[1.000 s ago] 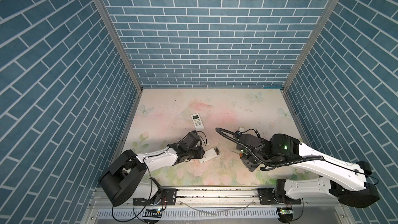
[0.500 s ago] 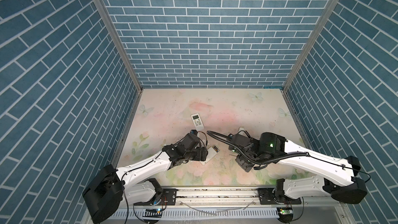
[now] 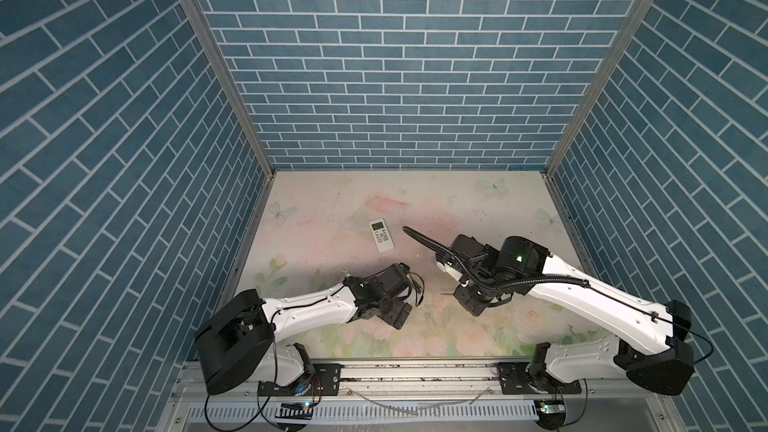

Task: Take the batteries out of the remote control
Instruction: 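Grasp the opened white remote with the left gripper while the right brings the screwdriver, then insert the screwdriver tip beside the batteries with the right gripper while left holds remote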

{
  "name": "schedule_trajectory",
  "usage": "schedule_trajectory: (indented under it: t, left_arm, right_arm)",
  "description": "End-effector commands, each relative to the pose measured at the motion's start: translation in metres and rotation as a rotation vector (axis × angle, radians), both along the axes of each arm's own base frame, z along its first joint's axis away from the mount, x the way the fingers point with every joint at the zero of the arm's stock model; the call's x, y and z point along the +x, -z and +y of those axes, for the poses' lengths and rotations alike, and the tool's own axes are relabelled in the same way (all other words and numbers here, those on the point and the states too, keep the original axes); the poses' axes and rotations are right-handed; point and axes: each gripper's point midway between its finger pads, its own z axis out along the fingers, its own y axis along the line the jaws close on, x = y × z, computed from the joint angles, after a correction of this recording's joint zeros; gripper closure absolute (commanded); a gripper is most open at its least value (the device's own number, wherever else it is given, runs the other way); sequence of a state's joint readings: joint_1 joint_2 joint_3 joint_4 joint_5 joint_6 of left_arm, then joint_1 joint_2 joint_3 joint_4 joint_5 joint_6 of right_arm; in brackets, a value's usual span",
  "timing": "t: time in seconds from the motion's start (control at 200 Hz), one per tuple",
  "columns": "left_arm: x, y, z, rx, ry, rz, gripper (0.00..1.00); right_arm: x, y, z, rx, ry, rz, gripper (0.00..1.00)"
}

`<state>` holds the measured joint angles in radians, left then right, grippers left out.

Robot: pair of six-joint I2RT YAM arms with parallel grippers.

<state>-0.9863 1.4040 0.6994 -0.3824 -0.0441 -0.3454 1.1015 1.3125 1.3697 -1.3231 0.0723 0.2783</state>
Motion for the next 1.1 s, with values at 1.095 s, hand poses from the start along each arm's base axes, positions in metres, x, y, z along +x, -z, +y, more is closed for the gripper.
schedule_trajectory:
  t: [1.095]
  left_arm:
    - [0.000,0.027,0.000,0.017,0.114,-0.056,0.38]
  right_arm:
    - [0.031,0.055,0.026,0.001,-0.231,-0.012,1.00]
